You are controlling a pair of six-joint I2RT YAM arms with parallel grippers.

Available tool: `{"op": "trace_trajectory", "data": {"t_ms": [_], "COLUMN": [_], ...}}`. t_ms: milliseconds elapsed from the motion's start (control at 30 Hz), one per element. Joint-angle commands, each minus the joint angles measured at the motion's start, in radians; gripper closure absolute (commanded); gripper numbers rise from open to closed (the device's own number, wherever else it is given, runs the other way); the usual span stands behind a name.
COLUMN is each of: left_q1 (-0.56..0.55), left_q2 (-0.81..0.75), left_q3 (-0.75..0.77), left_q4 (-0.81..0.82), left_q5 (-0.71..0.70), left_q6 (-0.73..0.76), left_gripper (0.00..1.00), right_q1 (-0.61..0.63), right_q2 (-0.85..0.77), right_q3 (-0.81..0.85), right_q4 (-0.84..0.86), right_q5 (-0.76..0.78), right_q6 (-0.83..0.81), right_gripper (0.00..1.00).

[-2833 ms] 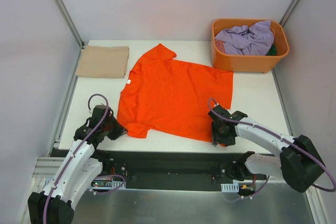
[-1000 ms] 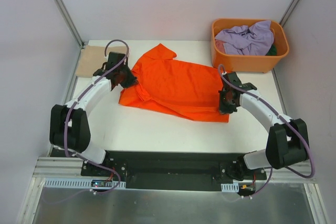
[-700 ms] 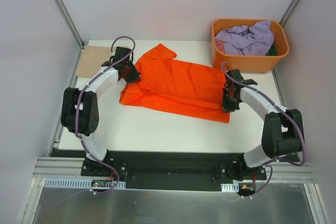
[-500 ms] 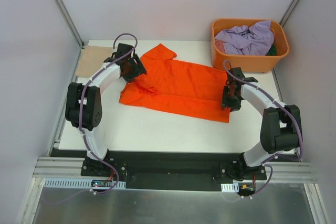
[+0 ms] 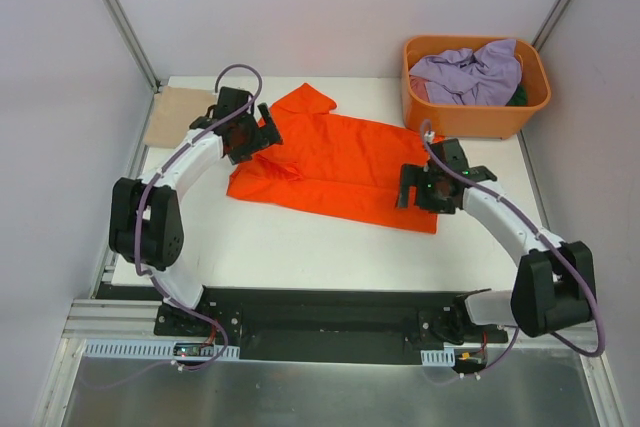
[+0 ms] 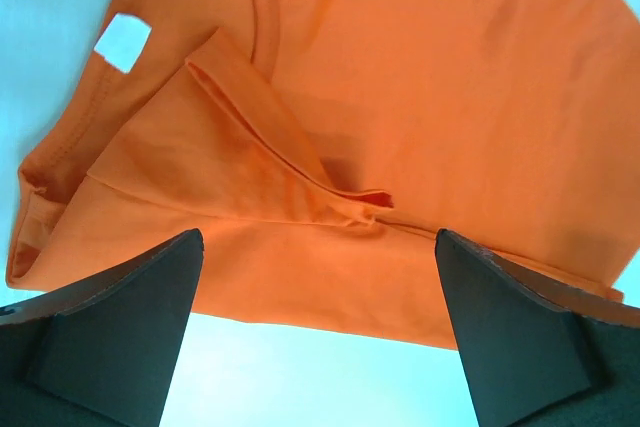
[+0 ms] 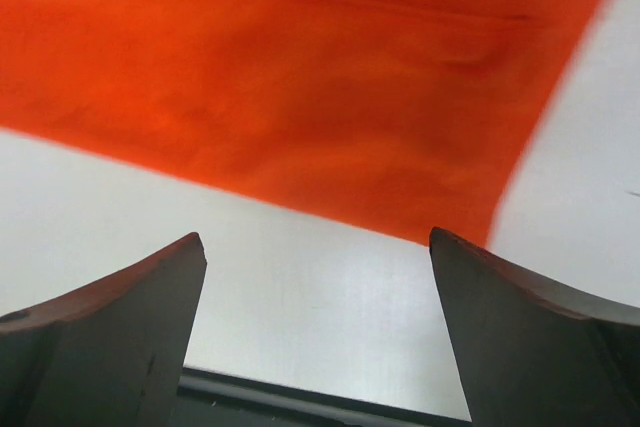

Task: Fold and stack the t-shirts
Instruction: Fold the flattened tshirt in 1/3 of the way

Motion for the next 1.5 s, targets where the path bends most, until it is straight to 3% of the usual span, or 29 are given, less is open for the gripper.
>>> {"op": "trace_trajectory", "data": {"t_ms": [0,133,233,433,700,833,1000,1100,1200,1367,1467], "left_q1": [0.005,0.024,0.024,0.022,-0.002,-0.068,-0.157,-0.192,-0.209,-0.243,-0.307], "left_q2": [0.037,0.147,0.167,0.093,-0.28,-0.524,-0.844,-0.94,-0.926,-0.721,-0.588], "left_q3": [-0.054,-0.011,-0.031,-0.201,-0.624,-0.816,-0.922,-0.934,-0.887,-0.773,-0.723], "left_q4": [0.034,0.039,0.04,0.054,0.095,0.092,0.006,-0.006,-0.006,0.028,0.071], "left_q5": [-0.041,0.056,0.015,-0.005,-0.036,-0.046,-0.099,-0.109,-0.111,0.016,0.015], "left_q6": [0.019,0.023,0.006,-0.026,-0.126,-0.235,-0.327,-0.376,-0.363,-0.309,-0.301], "left_gripper": [0.01,0.01,0.01,0.01,0.01,0.01,0.01,0.01,0.01,0.01,0.01], "right_q1": [0.068,0.079,0.078,0.056,0.058,0.058,0.064,0.064,0.064,0.064,0.065], "right_q2": [0.083,0.206,0.235,0.189,0.005,-0.13,-0.288,-0.362,-0.395,-0.374,-0.36], "right_q3": [-0.023,0.01,0.004,-0.101,-0.293,-0.364,-0.393,-0.393,-0.392,-0.379,-0.379], "right_q4": [0.128,0.152,0.128,0.126,0.129,0.085,0.005,-0.006,0.003,0.002,0.005], "right_q5": [-0.241,-0.201,-0.161,-0.169,-0.173,-0.192,-0.184,-0.192,-0.201,-0.175,-0.164], "right_q6": [-0.014,0.017,0.026,0.015,0.046,0.044,0.03,0.03,0.027,0.024,0.024], "right_gripper": [0.04,0.04,0.04,0.04,0.04,0.04,0.04,0.04,0.04,0.04,0.04]}}
